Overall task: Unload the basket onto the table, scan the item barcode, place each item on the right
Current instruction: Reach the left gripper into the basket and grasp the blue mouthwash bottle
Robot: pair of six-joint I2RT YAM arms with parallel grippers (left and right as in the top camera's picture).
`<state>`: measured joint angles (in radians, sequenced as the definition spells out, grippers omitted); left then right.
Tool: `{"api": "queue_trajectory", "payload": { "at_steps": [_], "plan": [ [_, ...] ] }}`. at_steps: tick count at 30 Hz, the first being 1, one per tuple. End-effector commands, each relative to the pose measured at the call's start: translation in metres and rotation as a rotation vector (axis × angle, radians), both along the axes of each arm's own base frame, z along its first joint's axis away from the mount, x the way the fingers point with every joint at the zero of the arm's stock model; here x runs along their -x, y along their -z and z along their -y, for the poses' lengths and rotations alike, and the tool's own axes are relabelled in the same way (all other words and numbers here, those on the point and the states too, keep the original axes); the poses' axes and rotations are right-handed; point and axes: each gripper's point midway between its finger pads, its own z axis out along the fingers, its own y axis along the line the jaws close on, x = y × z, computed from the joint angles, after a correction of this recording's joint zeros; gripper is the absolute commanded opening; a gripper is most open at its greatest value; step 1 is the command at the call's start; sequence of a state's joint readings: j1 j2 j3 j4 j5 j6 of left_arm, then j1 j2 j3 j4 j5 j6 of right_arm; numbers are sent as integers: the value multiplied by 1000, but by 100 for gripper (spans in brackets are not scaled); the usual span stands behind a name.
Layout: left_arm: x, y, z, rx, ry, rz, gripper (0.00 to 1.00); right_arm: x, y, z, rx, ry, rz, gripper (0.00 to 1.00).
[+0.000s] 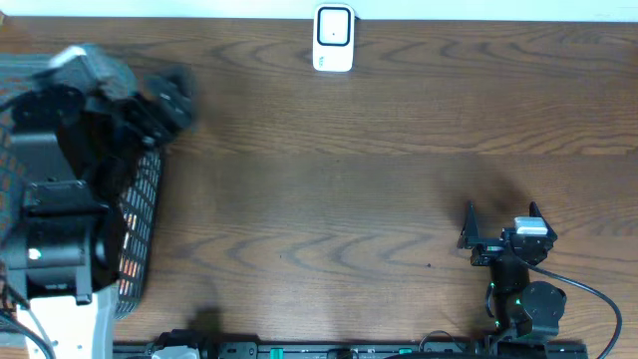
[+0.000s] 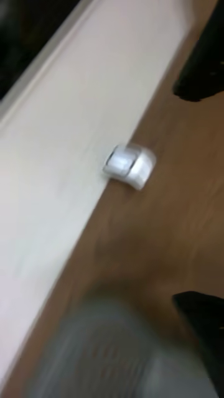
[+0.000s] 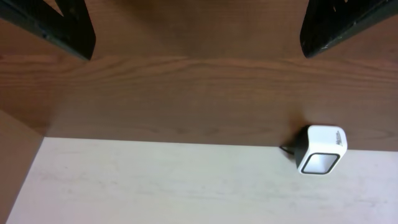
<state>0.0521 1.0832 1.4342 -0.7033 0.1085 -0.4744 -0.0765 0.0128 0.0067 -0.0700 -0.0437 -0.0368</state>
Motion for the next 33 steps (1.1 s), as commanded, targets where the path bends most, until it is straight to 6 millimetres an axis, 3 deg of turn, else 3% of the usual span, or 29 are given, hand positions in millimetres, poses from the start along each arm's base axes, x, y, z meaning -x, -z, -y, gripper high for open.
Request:
{"api": "queue_trajectory", "payload": {
  "at_steps": [1, 5, 9, 16, 25, 33],
  "plan": [
    [4, -3, -71, -68, -346, -16, 98, 0, 1, 3, 5, 17, -4, 99],
    [0, 17, -108, -32, -470, -75, 98, 0, 1, 3, 5, 17, -4, 99],
    [-2, 54, -146, 59, -618, -177, 98, 0, 1, 3, 5, 17, -4, 99],
    [15, 115, -201, 242, -878, -334, 98, 0, 1, 3, 5, 17, -4, 99],
    [4, 161, -213, 283, -901, -453, 98, 0, 1, 3, 5, 17, -4, 99],
    [1, 201, -218, 457, -1069, -500, 98, 0, 1, 3, 6, 17, -4, 99]
  ]
}}
